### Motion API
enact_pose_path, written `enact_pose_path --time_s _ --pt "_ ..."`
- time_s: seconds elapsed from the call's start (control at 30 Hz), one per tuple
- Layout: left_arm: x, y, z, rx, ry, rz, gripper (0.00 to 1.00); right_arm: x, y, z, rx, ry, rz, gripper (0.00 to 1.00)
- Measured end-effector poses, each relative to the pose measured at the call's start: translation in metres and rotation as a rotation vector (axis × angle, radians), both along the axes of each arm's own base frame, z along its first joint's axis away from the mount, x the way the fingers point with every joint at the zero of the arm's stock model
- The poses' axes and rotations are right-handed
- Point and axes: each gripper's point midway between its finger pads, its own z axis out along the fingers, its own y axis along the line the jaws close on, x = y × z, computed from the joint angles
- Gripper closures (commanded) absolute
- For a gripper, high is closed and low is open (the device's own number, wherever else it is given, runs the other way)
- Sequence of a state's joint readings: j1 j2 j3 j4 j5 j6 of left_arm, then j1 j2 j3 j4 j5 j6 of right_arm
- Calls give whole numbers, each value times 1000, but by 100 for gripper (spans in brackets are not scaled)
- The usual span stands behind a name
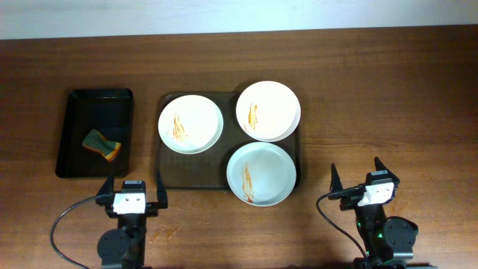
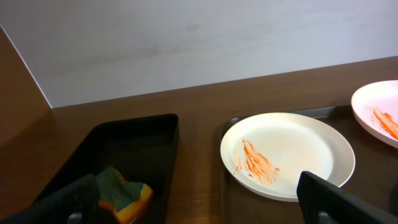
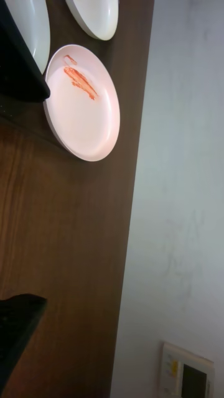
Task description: Clean dirty plates on tray and stack at the side
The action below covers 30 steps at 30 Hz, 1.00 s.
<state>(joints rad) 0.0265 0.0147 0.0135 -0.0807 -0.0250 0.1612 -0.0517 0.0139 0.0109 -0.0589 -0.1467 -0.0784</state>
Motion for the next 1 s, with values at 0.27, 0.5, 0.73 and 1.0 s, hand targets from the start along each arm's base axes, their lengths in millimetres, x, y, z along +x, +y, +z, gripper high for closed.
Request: enact_pose_path --time_s 0.27,0.5,0.73,1.0 --pt "0 0 0 0 0 0 0 0 0 0 1 0 0 2" --pt "0 0 0 0 0 0 0 0 -3 0 -1 0 -17 1" --pt "0 0 0 0 0 0 0 0 -8 -1 -3 4 -45 2" --pt "0 -1 0 0 -1 -4 0 1 -7 1 -2 -6 -41 2"
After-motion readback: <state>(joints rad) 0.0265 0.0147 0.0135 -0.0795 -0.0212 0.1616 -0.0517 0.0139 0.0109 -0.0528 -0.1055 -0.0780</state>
